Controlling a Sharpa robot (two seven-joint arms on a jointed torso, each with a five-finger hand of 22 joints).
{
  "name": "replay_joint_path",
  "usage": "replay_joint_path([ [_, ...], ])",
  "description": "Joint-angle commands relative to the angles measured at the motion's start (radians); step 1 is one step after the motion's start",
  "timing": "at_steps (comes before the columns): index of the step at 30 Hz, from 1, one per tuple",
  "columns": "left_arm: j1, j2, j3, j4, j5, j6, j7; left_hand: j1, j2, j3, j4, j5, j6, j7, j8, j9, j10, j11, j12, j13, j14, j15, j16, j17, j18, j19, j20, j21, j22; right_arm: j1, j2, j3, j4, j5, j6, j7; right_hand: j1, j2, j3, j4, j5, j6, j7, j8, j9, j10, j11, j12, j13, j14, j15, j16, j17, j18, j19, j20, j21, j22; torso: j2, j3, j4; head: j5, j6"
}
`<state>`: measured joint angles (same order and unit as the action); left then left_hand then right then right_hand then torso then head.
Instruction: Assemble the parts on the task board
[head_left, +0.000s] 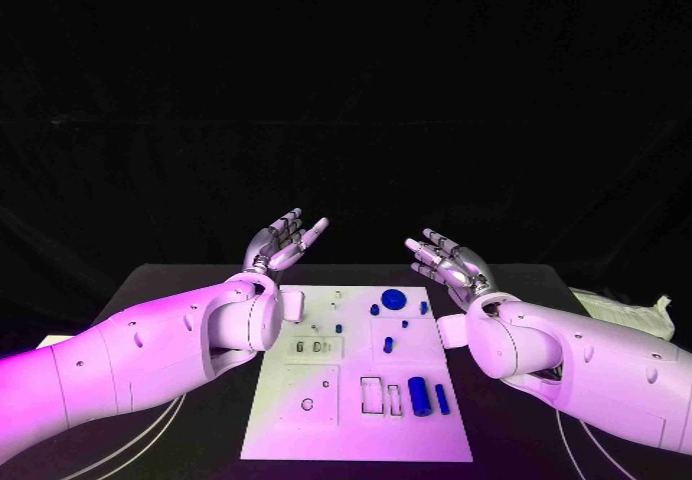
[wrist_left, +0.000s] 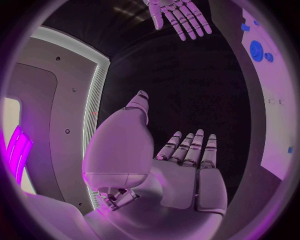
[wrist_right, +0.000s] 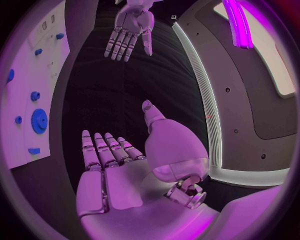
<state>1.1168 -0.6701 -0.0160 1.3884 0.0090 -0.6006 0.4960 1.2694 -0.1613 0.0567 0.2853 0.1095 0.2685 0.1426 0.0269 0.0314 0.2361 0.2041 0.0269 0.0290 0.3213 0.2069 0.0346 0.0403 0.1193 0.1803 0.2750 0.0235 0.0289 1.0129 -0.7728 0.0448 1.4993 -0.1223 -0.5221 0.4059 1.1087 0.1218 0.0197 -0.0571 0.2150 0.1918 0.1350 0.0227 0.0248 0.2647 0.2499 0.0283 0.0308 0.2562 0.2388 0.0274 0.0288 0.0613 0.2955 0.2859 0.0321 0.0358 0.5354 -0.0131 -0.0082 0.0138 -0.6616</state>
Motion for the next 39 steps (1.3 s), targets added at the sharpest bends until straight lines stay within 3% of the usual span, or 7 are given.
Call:
replay_joint_path([
  [1,0.002,0.003,0.000,-0.002,-0.011,0.076,0.003,0.042,0.003,0.005,0.012,0.007,0.020,0.102,0.007,0.003,0.024,0.010,0.004,0.003,0.025,0.007,0.008,0.003,0.025,-0.002,0.017,0.007,0.001,-0.006,0.003,0.006,-0.011,-0.124,0.211,-0.078,0.100,0.008,0.018,-0.053,0.014,0.124,0.159,0.018,0.013,0.155,0.015,0.021,0.012,0.160,0.013,0.021,0.013,0.042,0.111,0.006,0.022,0.012,0.000,-0.0004,-0.0002,0.000,0.000],
  [6,0.002,0.003,0.000,-0.002,-0.011,0.076,0.003,0.068,0.037,0.048,0.007,0.026,0.170,0.136,0.038,0.020,0.234,0.056,0.045,0.023,0.319,0.028,0.080,0.042,0.009,0.183,0.017,0.067,0.035,-0.012,0.004,0.013,-0.023,-0.160,0.276,-0.103,0.161,0.001,0.035,-0.104,0.002,0.267,0.156,0.033,0.023,0.357,0.003,0.041,0.024,0.439,-0.013,0.063,0.030,0.075,0.302,0.006,0.066,0.032,0.000,-0.0004,-0.0002,0.000,0.000],
  [10,0.002,0.003,0.000,-0.002,-0.011,0.076,0.003,0.088,0.080,0.072,-0.007,0.021,0.393,0.126,0.080,0.038,0.532,0.026,0.090,0.039,0.536,-0.012,0.138,0.058,0.046,0.514,0.013,0.177,0.083,-0.014,0.005,0.015,-0.026,-0.170,0.294,-0.110,0.198,-0.002,0.046,-0.134,0.000,0.465,0.135,0.057,0.037,0.592,-0.024,0.068,0.035,0.612,-0.041,0.082,0.036,0.105,0.439,0.005,0.101,0.040,0.000,-0.0004,-0.0002,0.000,0.000],
  [11,-0.001,-0.026,-0.001,-0.011,0.017,0.090,0.048,0.089,0.087,0.070,-0.012,0.020,0.442,0.122,0.088,0.040,0.599,0.018,0.099,0.041,0.570,-0.023,0.146,0.059,0.057,0.553,0.012,0.190,0.087,-0.005,-0.004,0.015,-0.059,-0.449,0.102,-0.061,0.201,-0.003,0.048,-0.139,0.000,0.524,0.128,0.066,0.041,0.615,-0.031,0.070,0.034,0.633,-0.048,0.084,0.036,0.111,0.452,0.005,0.105,0.040,0.010,-0.0021,-0.0008,-0.001,-0.013],
  [17,0.000,-0.083,-0.002,0.041,-0.012,0.142,0.033,0.092,0.124,0.049,-0.034,0.019,0.649,0.094,0.115,0.045,0.741,-0.017,0.110,0.039,0.699,-0.060,0.155,0.061,0.065,0.690,-0.016,0.213,0.082,0.012,-0.008,0.016,-0.057,-0.534,0.059,-0.078,0.208,-0.007,0.075,-0.168,-0.005,0.685,0.101,0.070,0.042,0.706,-0.058,0.058,0.032,0.733,-0.077,0.087,0.036,0.125,0.524,-0.005,0.128,0.039,0.029,-0.0055,-0.0013,-0.004,-0.008],
  [32,0.010,-0.206,0.002,0.220,-0.015,0.245,-0.022,0.119,0.146,0.024,-0.071,0.020,0.723,0.073,0.094,0.035,0.848,-0.044,0.082,0.043,0.797,-0.091,0.137,0.104,0.065,0.799,-0.048,0.203,0.061,0.069,-0.019,0.032,-0.094,-1.059,0.069,-0.170,0.172,-0.035,0.173,-0.222,-0.015,0.815,0.064,0.050,0.044,0.884,-0.113,0.039,0.034,0.965,-0.151,0.099,0.056,0.126,0.705,-0.082,0.192,0.043,0.099,-0.0284,0.0241,-0.038,0.012],
  [39,0.016,-0.231,0.008,0.275,0.024,0.295,-0.037,0.119,0.144,0.018,-0.079,0.019,0.717,0.078,0.080,0.034,0.841,-0.039,0.064,0.041,0.795,-0.088,0.124,0.112,0.064,0.805,-0.046,0.194,0.055,0.090,-0.009,0.043,-0.116,-1.321,0.148,-0.274,0.179,-0.072,0.179,-0.222,-0.029,0.840,0.040,0.047,0.044,0.928,-0.143,0.036,0.036,1.158,-0.209,0.186,0.116,0.125,0.868,-0.159,0.297,0.088,0.129,-0.0387,0.0458,-0.064,0.021],
])
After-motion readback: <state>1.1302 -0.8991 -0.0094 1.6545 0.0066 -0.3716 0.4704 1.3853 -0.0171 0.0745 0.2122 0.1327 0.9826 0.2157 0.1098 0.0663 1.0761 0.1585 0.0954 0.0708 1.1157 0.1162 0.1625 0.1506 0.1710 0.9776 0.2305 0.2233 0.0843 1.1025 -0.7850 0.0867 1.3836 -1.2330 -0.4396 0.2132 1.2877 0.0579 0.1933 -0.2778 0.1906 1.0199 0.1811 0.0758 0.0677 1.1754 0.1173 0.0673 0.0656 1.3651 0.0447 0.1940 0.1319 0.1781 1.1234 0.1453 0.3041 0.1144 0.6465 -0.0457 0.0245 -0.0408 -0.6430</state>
